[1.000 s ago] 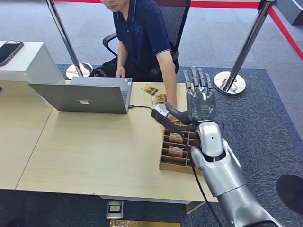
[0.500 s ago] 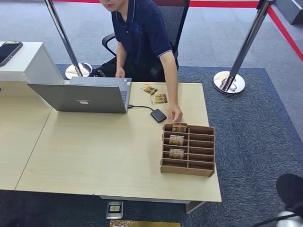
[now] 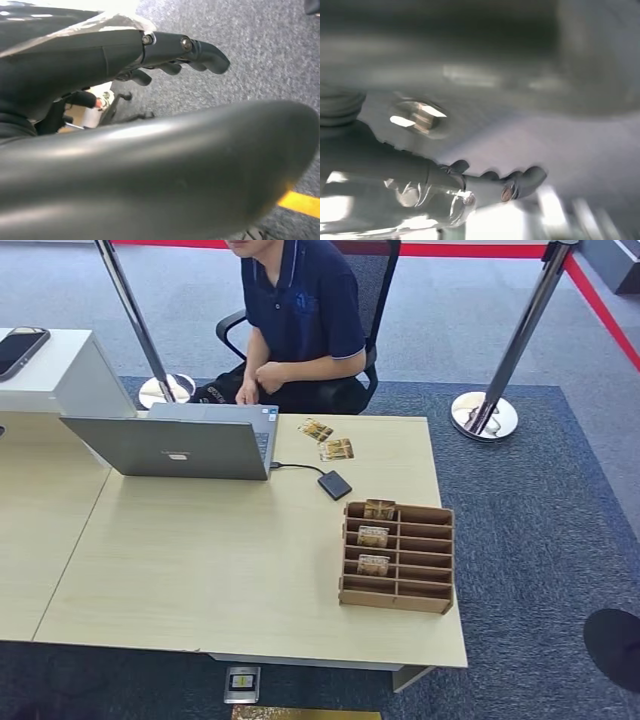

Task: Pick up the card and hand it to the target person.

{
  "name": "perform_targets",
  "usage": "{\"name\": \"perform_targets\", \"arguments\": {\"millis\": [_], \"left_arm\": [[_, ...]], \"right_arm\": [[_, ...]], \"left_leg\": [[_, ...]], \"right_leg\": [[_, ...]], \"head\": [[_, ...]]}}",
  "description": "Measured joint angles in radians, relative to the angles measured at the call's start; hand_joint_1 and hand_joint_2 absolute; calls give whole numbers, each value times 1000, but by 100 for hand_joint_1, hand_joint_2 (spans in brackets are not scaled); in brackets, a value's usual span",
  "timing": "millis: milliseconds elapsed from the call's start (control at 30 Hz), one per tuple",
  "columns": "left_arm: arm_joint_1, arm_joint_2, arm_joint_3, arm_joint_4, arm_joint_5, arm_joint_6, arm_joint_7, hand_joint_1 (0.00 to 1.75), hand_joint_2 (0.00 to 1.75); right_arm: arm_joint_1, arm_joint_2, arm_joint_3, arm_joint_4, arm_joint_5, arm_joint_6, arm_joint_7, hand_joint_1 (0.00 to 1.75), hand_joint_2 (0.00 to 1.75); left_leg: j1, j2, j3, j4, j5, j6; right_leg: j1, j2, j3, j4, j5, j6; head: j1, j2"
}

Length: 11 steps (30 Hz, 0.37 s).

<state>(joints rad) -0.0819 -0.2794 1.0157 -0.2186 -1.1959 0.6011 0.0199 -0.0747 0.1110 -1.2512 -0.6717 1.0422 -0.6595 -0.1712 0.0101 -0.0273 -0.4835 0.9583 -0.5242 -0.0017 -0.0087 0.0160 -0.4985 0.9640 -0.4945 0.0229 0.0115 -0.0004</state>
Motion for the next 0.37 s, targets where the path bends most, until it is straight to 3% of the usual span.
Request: {"name": "perform_targets", "arguments": {"millis": [167,300,367], "left_arm": [[-2,-3,6,3,-7,-9,-33,0,0],[-4,-3,6,4,-14,-15,-52,0,175],[-4,-3,6,4,-15,-15,-54,0,175]], "right_arm": [[-21,10,-30,244,71,147,198,0,0],[-30,25,-31,347,90,203,230,0,0],[-32,26,-31,370,93,209,232,0,0]], "left_leg": [[0,0,0,0,0,-1],[0,0,0,0,1,-1],[0,0,0,0,1,-1]], "right_leg": [[0,0,0,1,0,-1],[1,0,0,2,0,-1],[1,0,0,2,0,-1]], "head": [[0,0],[0,0],[0,0]]}}
